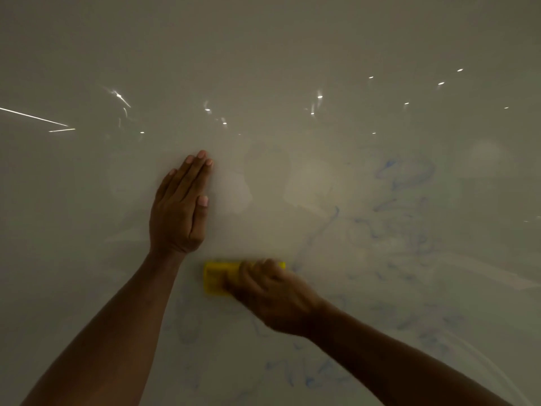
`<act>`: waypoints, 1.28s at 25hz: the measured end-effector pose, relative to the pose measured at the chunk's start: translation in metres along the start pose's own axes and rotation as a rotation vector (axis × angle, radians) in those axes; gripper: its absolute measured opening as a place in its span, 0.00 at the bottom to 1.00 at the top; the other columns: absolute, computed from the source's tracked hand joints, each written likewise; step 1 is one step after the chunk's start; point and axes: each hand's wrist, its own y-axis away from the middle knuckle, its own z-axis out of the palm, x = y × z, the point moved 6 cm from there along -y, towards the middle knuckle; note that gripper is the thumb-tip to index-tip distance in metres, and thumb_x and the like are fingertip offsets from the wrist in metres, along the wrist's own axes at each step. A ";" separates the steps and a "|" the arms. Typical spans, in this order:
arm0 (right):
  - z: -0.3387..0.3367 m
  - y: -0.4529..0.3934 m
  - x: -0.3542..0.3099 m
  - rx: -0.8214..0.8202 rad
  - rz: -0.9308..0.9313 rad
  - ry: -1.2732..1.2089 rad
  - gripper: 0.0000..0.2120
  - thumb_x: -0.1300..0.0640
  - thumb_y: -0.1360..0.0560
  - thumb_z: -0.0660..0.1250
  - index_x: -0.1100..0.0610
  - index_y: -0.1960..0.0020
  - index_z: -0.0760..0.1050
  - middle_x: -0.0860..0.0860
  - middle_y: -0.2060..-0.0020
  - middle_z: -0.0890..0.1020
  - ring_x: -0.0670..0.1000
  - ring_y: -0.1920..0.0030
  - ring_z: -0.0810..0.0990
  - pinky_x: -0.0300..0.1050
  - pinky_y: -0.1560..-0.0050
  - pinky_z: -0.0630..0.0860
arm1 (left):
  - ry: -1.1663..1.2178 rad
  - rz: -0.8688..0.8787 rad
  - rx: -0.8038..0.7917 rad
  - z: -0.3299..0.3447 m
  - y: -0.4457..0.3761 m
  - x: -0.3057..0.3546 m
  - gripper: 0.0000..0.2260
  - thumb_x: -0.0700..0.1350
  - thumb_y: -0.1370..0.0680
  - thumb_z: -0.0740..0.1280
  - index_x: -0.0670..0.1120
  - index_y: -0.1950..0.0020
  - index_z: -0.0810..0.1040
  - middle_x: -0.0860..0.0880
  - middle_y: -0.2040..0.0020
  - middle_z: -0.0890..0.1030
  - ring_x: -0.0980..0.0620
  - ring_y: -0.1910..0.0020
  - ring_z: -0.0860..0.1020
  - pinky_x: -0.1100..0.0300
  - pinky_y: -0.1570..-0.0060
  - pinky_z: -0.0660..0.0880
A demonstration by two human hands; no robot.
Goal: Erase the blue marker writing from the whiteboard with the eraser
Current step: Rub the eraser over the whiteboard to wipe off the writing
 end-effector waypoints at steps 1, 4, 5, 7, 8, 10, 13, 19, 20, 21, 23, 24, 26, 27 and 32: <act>-0.002 0.011 -0.003 -0.035 -0.085 -0.013 0.24 0.60 0.12 0.48 0.54 0.28 0.79 0.57 0.40 0.83 0.59 0.44 0.80 0.55 0.39 0.70 | -0.017 0.003 -0.003 0.001 0.000 0.001 0.26 0.46 0.14 0.52 0.41 0.16 0.68 0.44 0.16 0.68 0.47 0.15 0.65 0.54 0.16 0.57; -0.016 0.024 0.056 0.002 0.046 0.075 0.20 0.59 0.14 0.55 0.50 0.31 0.82 0.58 0.41 0.86 0.60 0.49 0.85 0.57 0.41 0.70 | -0.085 -0.005 -0.009 0.002 0.000 0.005 0.26 0.45 0.14 0.54 0.41 0.16 0.67 0.44 0.16 0.67 0.45 0.16 0.65 0.50 0.17 0.59; -0.021 0.031 0.094 0.013 0.224 0.130 0.18 0.59 0.17 0.62 0.50 0.31 0.82 0.59 0.41 0.85 0.62 0.52 0.85 0.57 0.45 0.69 | -0.107 -0.005 -0.012 0.002 0.000 0.006 0.26 0.45 0.14 0.55 0.41 0.15 0.67 0.43 0.15 0.67 0.44 0.16 0.66 0.47 0.17 0.61; -0.037 0.054 0.168 0.037 0.640 0.234 0.21 0.58 0.21 0.71 0.50 0.28 0.79 0.60 0.41 0.82 0.62 0.55 0.80 0.56 0.50 0.67 | -0.144 -0.008 -0.015 0.004 0.000 0.008 0.27 0.46 0.14 0.56 0.41 0.15 0.65 0.43 0.15 0.66 0.43 0.16 0.66 0.44 0.19 0.62; -0.043 0.066 0.185 0.050 0.782 0.270 0.23 0.56 0.20 0.71 0.50 0.26 0.77 0.60 0.42 0.81 0.62 0.55 0.78 0.55 0.52 0.67 | -0.158 -0.018 -0.016 0.006 0.000 0.010 0.27 0.47 0.14 0.55 0.41 0.14 0.64 0.43 0.15 0.66 0.42 0.16 0.65 0.43 0.19 0.61; -0.042 0.076 0.178 0.055 0.706 0.220 0.23 0.57 0.20 0.69 0.51 0.25 0.77 0.62 0.43 0.81 0.62 0.55 0.79 0.55 0.52 0.68 | -0.186 -0.056 -0.021 0.011 0.000 0.016 0.28 0.48 0.14 0.55 0.41 0.13 0.62 0.42 0.14 0.63 0.41 0.15 0.63 0.42 0.18 0.59; -0.039 0.080 0.166 -0.078 0.169 0.217 0.26 0.61 0.23 0.70 0.49 0.25 0.77 0.63 0.40 0.83 0.63 0.52 0.84 0.55 0.48 0.75 | -0.225 -0.100 -0.036 0.020 -0.003 0.026 0.29 0.47 0.14 0.54 0.39 0.13 0.59 0.39 0.13 0.59 0.37 0.14 0.59 0.39 0.17 0.57; -0.047 0.084 0.243 0.095 0.947 0.303 0.25 0.56 0.19 0.67 0.52 0.22 0.72 0.64 0.49 0.77 0.64 0.54 0.76 0.56 0.55 0.66 | -0.302 -0.129 -0.033 0.042 -0.008 0.050 0.30 0.48 0.13 0.49 0.39 0.12 0.54 0.34 0.13 0.54 0.28 0.14 0.53 0.36 0.15 0.49; -0.037 0.078 0.220 0.068 0.737 0.250 0.24 0.56 0.19 0.68 0.53 0.23 0.74 0.64 0.49 0.78 0.63 0.56 0.76 0.55 0.56 0.66 | -0.303 -0.114 -0.029 0.043 -0.007 0.050 0.29 0.49 0.12 0.49 0.39 0.12 0.54 0.35 0.13 0.54 0.28 0.14 0.53 0.36 0.15 0.49; -0.036 0.077 0.205 0.049 0.527 0.234 0.24 0.57 0.19 0.69 0.53 0.23 0.74 0.63 0.49 0.80 0.62 0.58 0.76 0.55 0.57 0.67 | -0.299 -0.102 -0.024 0.043 -0.007 0.048 0.29 0.50 0.12 0.50 0.40 0.12 0.54 0.37 0.12 0.55 0.28 0.14 0.53 0.37 0.15 0.49; -0.045 0.093 0.230 0.003 0.478 0.326 0.24 0.59 0.19 0.69 0.53 0.23 0.71 0.64 0.49 0.81 0.62 0.59 0.78 0.55 0.58 0.71 | -0.281 -0.085 -0.020 0.043 -0.005 0.045 0.29 0.51 0.11 0.50 0.41 0.11 0.53 0.40 0.11 0.54 0.31 0.13 0.53 0.40 0.14 0.48; -0.055 0.107 0.256 0.013 0.704 0.377 0.25 0.57 0.18 0.69 0.53 0.23 0.69 0.64 0.49 0.80 0.63 0.57 0.78 0.55 0.57 0.72 | -0.268 -0.068 -0.023 0.044 -0.005 0.045 0.29 0.51 0.11 0.50 0.42 0.11 0.53 0.42 0.11 0.54 0.33 0.13 0.53 0.41 0.14 0.48; -0.061 0.132 0.274 0.041 1.153 0.425 0.26 0.53 0.17 0.67 0.54 0.20 0.68 0.65 0.48 0.78 0.64 0.54 0.77 0.55 0.54 0.71 | -0.244 -0.024 -0.037 0.046 -0.006 0.049 0.29 0.51 0.11 0.50 0.43 0.11 0.54 0.43 0.11 0.55 0.37 0.13 0.54 0.42 0.15 0.51; -0.056 0.136 0.263 0.051 1.169 0.427 0.25 0.52 0.17 0.65 0.56 0.21 0.69 0.65 0.48 0.77 0.64 0.55 0.77 0.55 0.54 0.71 | -0.234 -0.001 -0.047 0.047 -0.007 0.051 0.29 0.51 0.11 0.50 0.43 0.11 0.55 0.43 0.11 0.56 0.37 0.13 0.55 0.41 0.15 0.52; -0.052 0.158 0.240 0.011 0.678 0.360 0.24 0.54 0.17 0.66 0.53 0.21 0.69 0.64 0.47 0.79 0.64 0.57 0.78 0.55 0.57 0.72 | -0.209 0.195 -0.113 0.049 -0.009 0.067 0.29 0.49 0.12 0.51 0.40 0.12 0.58 0.41 0.12 0.59 0.40 0.14 0.60 0.42 0.16 0.58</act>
